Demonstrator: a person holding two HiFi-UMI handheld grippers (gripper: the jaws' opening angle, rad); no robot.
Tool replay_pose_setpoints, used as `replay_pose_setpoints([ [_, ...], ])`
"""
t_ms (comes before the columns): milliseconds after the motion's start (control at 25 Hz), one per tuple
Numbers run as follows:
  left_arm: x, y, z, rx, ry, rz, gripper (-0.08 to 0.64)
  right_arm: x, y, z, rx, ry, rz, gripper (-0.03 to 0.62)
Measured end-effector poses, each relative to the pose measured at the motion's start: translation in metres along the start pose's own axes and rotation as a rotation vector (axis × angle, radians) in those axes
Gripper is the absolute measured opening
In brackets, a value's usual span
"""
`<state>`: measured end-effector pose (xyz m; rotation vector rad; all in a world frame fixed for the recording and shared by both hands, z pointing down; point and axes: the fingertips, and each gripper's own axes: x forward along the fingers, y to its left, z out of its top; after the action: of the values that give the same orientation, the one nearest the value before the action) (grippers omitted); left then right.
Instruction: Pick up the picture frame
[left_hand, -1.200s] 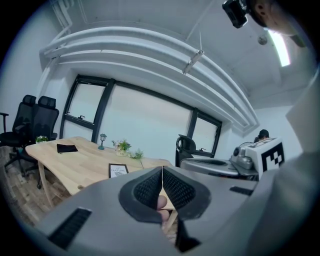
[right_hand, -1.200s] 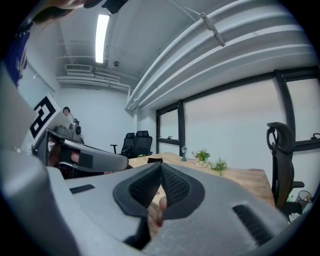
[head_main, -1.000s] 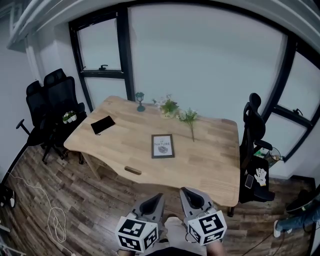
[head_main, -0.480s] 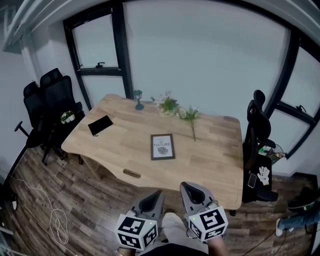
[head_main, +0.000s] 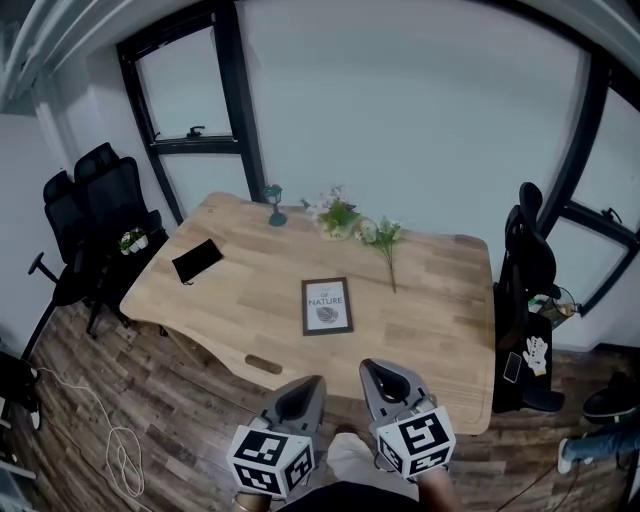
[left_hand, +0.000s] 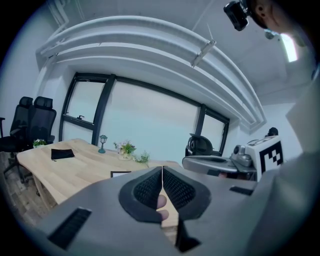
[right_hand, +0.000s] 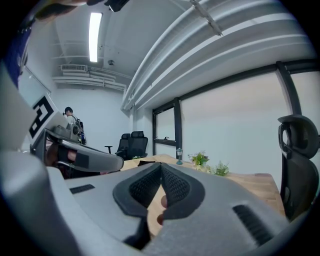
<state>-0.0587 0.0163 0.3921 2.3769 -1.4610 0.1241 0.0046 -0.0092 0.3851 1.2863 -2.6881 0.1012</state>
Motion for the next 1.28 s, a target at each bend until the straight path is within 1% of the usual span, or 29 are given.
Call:
replay_pose_setpoints([
  [240, 0.032, 0.015, 0.009, -0.013, 0.012, 0.014, 0.006, 0.025, -0.027, 0.002, -0.003, 0.011, -0.002, 0.002],
  [520, 0.069, 0.031, 0.020, -0.019, 0.020, 0.033, 0.006, 0.059, -0.055, 0.000, -0.007, 0.021, 0.018, 0.003],
  [960, 0.114, 0.053, 0.031, -0.040, 0.011, 0.070, 0.006, 0.103, -0.085, -0.008, 0.007, 0.059, 0.087, 0.003],
  [1280, 0.139, 0.072, 0.040, -0.050, -0.013, 0.128, 0.008, 0.128, -0.104, -0.016, 0.027, 0.084, 0.127, 0.006],
])
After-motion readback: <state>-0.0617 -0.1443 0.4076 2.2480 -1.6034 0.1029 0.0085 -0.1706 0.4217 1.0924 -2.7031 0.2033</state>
